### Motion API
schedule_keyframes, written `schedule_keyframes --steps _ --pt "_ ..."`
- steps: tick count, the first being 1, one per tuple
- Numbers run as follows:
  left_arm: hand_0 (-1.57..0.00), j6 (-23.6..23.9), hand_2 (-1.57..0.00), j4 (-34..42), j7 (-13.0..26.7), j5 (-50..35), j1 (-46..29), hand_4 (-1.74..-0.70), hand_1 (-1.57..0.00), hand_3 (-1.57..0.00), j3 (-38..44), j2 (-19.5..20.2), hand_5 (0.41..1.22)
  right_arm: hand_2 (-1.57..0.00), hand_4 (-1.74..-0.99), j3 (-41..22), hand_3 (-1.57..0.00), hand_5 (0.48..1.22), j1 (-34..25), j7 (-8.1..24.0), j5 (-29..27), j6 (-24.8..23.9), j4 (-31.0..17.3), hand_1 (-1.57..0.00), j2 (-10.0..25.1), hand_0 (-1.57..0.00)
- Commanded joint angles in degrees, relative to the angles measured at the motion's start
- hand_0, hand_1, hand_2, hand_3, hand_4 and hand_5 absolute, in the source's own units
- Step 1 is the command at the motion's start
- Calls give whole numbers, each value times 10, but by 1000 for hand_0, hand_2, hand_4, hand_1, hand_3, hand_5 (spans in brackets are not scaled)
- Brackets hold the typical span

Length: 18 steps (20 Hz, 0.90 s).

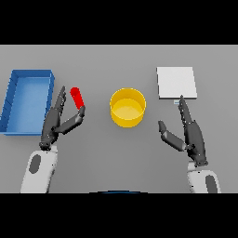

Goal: Pick up the red beaker and tilt it to pour out 1 green nut into yellow bowl. Pick up the yellow bowl and place it on the metallic measuring scale.

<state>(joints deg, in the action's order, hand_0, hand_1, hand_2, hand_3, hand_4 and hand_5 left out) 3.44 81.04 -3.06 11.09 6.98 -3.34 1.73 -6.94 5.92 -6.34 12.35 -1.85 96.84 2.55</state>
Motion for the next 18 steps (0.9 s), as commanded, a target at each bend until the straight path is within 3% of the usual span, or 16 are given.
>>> schedule_keyframes --steps 1,10,18 --pt "1 1 1 -20 -3 -5 16 -1150 1 1 11 5 632 1 -1213 3 1 664 -7 3 -2 -2 2 1 1 1" --pt "1 20 1 -182 -70 0 123 -1221 1 1 43 0 643 1 -1247 -5 1 675 4 -2 10 -9 6 1 -5 1" --pt "1 47 1 -292 -100 18 214 -1259 1 1 57 -5 684 1 -1261 0 1 690 11 -1 -3 4 18 1 5 1"
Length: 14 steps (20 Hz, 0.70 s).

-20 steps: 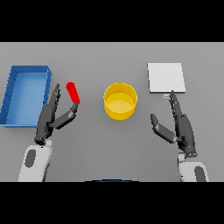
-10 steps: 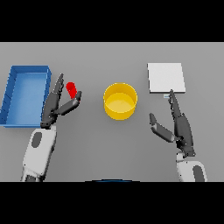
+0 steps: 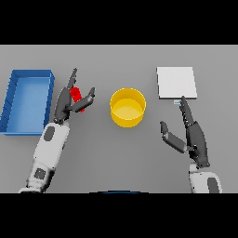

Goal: Pick up the red beaker and tilt it to pour out 1 green nut into yellow bowl. Pick up the yellow bowl and place it on the metallic measuring scale.

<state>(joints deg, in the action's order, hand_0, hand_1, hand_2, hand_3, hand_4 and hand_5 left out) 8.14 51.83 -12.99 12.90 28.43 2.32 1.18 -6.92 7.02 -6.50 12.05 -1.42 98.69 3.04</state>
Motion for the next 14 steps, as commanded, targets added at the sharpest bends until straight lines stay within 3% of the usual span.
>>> schedule_keyframes --steps 1,3,4,6,8,11,14 --pt "1 5 1 -15 -8 -1 7 -1271 1 1 5 -2 692 1 -1265 -1 1 691 -2 0 0 -1 -4 1 -4 1" --pt "-93 19 -150 -28 -34 -4 13 -1324 -141 -47 14 -7 741 1 -1255 2 1 691 -5 7 7 -9 -8 1 -2 1" --pt "-322 28 -358 -38 -44 -6 13 -1355 -364 -218 19 -15 770 1 -1252 0 1 690 -6 3 10 -10 -11 1 -4 1" --pt "-772 38 -794 -49 -54 -7 16 -1480 -799 -584 24 -19 933 1 -1245 6 1 692 -13 3 5 -6 -13 1 3 1" --pt "-1060 41 -1074 -58 -69 0 23 -1569 -1077 -891 23 -26 1036 1 -1240 1 1 693 -9 -1 6 -4 -7 1 1 1" --pt "-1309 41 -1317 -54 -70 -7 22 -1606 -1318 -1203 22 -29 1119 1 -1232 5 1 685 -21 1 6 -11 -21 1 -4 1" --pt "-1437 46 -1441 -47 -82 -18 28 -1672 -1441 -1383 30 -28 1128 1 -1196 4 1 673 -20 -1 14 -13 -22 1 0 1"
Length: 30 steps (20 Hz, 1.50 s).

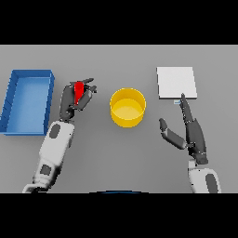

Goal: Pick up the red beaker and tilt it to pour out 1 green nut into yellow bowl. Pick up the yellow bowl and place it on the metallic measuring scale.

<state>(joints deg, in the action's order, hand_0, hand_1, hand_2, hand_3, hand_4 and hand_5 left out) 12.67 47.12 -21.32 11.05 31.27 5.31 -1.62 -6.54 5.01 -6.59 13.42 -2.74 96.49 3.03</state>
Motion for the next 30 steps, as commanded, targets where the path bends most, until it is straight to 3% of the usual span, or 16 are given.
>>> schedule_keyframes --steps 1,7,10,13,18,22,25,29,30 --pt "-1464 1 -1467 8 5 1 -4 -1686 -1467 -1420 -2 5 1129 1 -1186 -2 1 670 -1 -5 2 -2 -1 1 -3 1" --pt "-1543 -14 -1544 72 69 46 16 -1726 -1544 -1532 -50 49 1130 1 -1108 -4 1 656 4 -22 26 -15 -8 1 3 1" --pt "-1557 -31 -1557 103 112 126 29 -1734 -1557 -1551 -118 95 1139 1 -1095 -9 1 660 0 -13 33 -17 -7 1 1 1" --pt "-1559 -51 -1560 122 142 168 37 -1735 -1560 -1555 -161 110 1127 1 -1092 -9 1 667 13 -28 25 -10 7 1 5 1" --pt "-1564 -72 -1564 114 195 221 80 -1737 -1564 -1561 -210 120 1149 1 -1096 -8 1 670 3 -2 24 -7 9 1 5 1" --pt "-1568 -128 -1568 95 205 312 144 -1739 -1568 -1567 -298 150 1177 1 -1056 -12 1 692 0 -12 31 -8 3 1 4 1" --pt "-1569 -178 -1569 71 206 366 189 -1740 -1570 -1569 -356 166 1199 1 -1068 -12 1 689 6 -20 30 -8 2 1 3 1" --pt "-1570 -247 -1570 42 204 430 243 -1582 -1570 -1570 -423 169 1212 1 -1063 -9 1 681 14 -31 20 -5 1 1 2 1" --pt "-1570 -259 -1571 31 210 446 255 -1612 -1571 -1570 -437 164 1214 1 -1060 -13 1 675 10 -16 20 -2 1 1 -2 1"
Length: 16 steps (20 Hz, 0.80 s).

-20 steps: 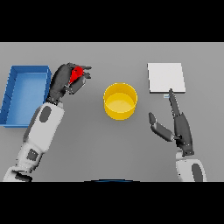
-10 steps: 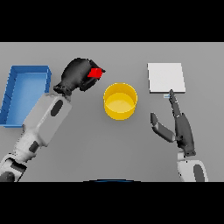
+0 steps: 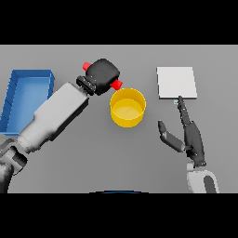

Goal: Pick up the red beaker and tilt it to pour out 1 green nut into yellow bowl. Pick up the yellow bowl and place it on the metallic measuring scale.

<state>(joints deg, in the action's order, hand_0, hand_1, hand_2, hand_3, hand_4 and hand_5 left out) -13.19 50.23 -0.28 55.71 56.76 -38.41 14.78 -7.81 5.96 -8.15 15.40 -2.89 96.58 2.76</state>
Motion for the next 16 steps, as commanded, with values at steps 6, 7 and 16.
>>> schedule_keyframes --steps 6,7,16 --pt "-1571 -33 -1571 -66 -23 81 70 -1705 -1571 -1571 -78 -13 1219 1 -1069 -4 1 689 -4 13 5 6 2 1 5 1" --pt "-1571 -39 -1571 -75 -24 95 80 -1712 -1571 -1571 -91 -17 1219 1 -1064 -7 1 690 -3 10 3 7 -1 1 -1 1" --pt "-1571 -13 -1571 -106 -18 169 110 -1736 -1571 -1571 -153 -44 1221 1 -1053 1 1 697 -6 -7 -9 7 -2 1 0 1"
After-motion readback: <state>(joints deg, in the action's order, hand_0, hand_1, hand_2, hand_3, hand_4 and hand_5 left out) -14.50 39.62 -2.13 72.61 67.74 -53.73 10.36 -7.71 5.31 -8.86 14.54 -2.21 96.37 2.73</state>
